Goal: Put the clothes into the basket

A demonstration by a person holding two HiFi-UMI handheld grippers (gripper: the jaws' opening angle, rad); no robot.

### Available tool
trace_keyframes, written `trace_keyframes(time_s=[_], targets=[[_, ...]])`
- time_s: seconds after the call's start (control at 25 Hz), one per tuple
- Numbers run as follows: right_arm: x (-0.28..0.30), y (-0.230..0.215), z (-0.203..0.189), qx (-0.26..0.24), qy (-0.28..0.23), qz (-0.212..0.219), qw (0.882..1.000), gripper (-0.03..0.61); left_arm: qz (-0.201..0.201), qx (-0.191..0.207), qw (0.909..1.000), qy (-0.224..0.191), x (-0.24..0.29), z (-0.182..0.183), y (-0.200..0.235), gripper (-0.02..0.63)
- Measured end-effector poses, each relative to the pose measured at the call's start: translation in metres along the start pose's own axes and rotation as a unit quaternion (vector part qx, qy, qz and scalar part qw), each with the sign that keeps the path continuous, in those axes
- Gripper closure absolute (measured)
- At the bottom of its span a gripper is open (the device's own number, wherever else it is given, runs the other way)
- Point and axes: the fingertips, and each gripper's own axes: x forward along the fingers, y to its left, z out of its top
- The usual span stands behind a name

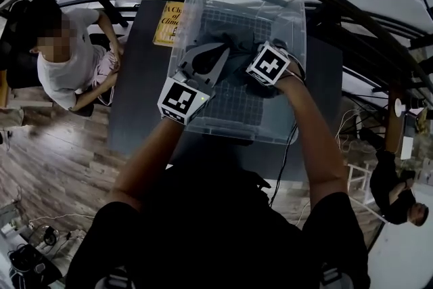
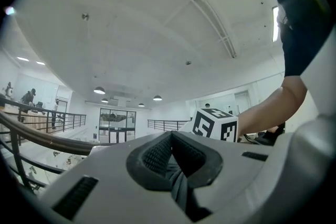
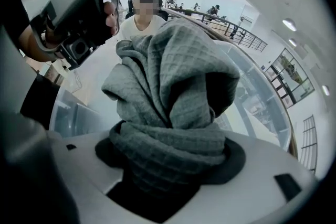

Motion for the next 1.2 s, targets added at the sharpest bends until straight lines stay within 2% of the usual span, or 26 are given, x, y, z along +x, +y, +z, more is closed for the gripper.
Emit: trace_keyframes(time_s=[0.24, 0.44, 0.64, 1.2], targets=[[0.039, 0.002, -0.003, 0.01, -0.007, 0.013, 1.0, 0.222, -0.024, -0.003, 0.9995, -0.021, 0.021, -0.011, 0.0, 0.611], [0.068, 0.002, -0.012, 0.026, -0.014, 0.012, 0.999, 0.221, -0.035, 0.004, 0.9992, -0.019, 0.039, -0.034, 0.0, 0.611], [0.097, 0.0, -0.028, 0.059, -0.016, 0.012, 0.998, 0.219, -0.033, -0.015, 0.9993, -0.005, 0.053, -0.056, 0.006, 0.611], [0.155, -0.003, -0.065, 0.149, -0.019, 0.011, 0.989, 0.218, -0.046, -0.007, 0.9971, 0.06, 0.086, -0.119, 0.008, 0.611]])
